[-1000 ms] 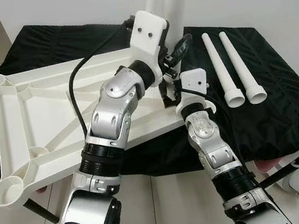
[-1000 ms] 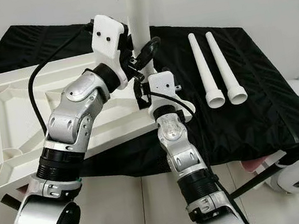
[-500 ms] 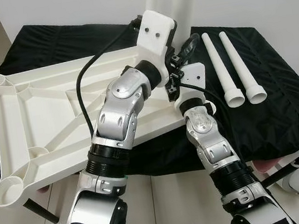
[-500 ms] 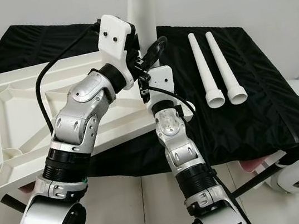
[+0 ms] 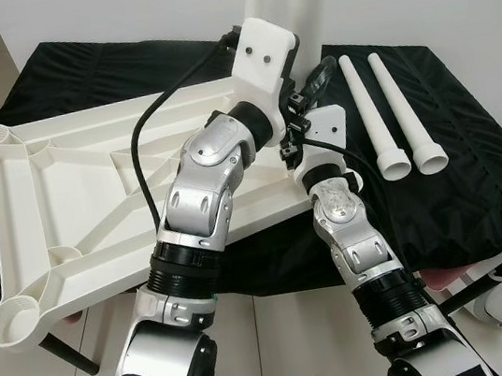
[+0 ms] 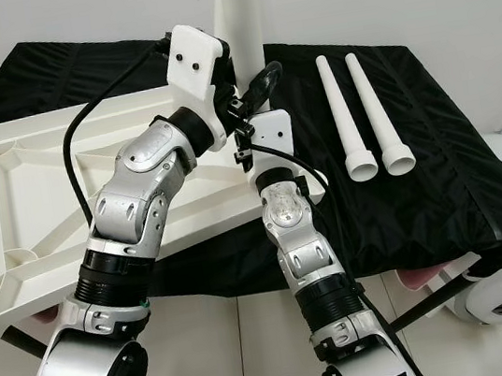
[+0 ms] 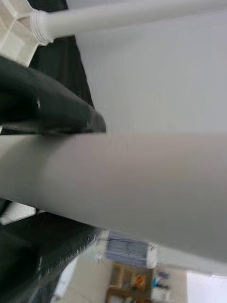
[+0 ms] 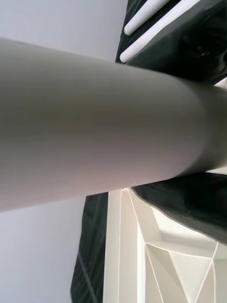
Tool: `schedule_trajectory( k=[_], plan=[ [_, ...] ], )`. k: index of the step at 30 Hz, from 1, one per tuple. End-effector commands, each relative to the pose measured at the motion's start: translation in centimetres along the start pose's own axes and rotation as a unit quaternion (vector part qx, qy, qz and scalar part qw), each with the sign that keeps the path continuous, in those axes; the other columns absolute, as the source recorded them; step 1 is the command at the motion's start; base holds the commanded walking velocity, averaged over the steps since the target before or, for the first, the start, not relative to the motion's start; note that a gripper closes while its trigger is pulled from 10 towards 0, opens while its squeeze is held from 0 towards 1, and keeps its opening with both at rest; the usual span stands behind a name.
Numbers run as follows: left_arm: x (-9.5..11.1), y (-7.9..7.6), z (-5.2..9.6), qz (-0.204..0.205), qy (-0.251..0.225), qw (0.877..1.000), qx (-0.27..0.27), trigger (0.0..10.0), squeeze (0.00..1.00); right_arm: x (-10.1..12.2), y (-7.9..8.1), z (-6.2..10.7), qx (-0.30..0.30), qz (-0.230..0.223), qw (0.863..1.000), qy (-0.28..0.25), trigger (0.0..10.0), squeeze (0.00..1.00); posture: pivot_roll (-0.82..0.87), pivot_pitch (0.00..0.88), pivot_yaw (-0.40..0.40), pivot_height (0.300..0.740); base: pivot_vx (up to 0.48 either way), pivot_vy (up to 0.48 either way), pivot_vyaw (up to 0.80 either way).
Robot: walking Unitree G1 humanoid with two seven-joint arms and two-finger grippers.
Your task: Building children table
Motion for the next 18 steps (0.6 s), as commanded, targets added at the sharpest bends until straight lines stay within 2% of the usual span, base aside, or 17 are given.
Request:
schedule_trajectory(
  k=[1, 6, 12, 13, 18],
  plan=[
    [0.9, -0.2, 0.0, 0.014, -0.026, 0.999, 0.026, 10.0, 1.0, -1.1, -0.7, 0.0, -0.01, 0.003, 1.0, 0.025, 10.0, 0.0, 0.09, 0.0, -0.113, 0.74, 0.0, 0.0, 0.0],
    [1.3, -0.6, 0.0, 0.037, -0.041, 0.998, 0.01, 10.0, 1.0, -1.3, -1.0, -0.2, -0.013, -0.001, 0.999, 0.03, 10.0, 0.0, 0.09, 0.0, -0.115, 0.74, 0.0, 0.0, 0.0],
    [2.0, -0.4, 0.0, 0.038, -0.05, 0.998, 0.014, 10.0, 1.0, -1.3, -1.4, -0.4, -0.012, -0.002, 1.0, 0.028, 10.0, 0.0, 0.09, 0.0, -0.113, 0.74, 0.0, 0.0, 0.0],
    [2.2, 0.2, 0.3, 0.039, -0.053, 0.998, 0.024, 10.0, 0.03, -1.2, -2.2, -0.7, -0.023, -0.013, 0.999, 0.025, 10.0, 0.0, 0.09, 0.0, -0.11, 0.74, 0.0, 0.0, 0.0],
    [2.0, 0.9, 0.8, 0.035, -0.047, 0.998, 0.037, 10.0, 0.0, -0.8, -3.4, -1.0, -0.037, -0.019, 0.999, 0.008, 10.0, 0.0, 0.08, 0.0, -0.105, 0.74, 0.0, 0.0, 0.0]
  ],
)
Point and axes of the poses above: a point about 5 cm out from each wrist's last joint towards the gripper, its own z axis pointing back from the gripper into the wrist, its own x axis along the axis of the wrist's last joint, y = z × x, the point moved 2 cm from there along -z, pointing out of the wrist towards the gripper, and after that the axes turned 12 degrees about z, right-handed, at the moved point
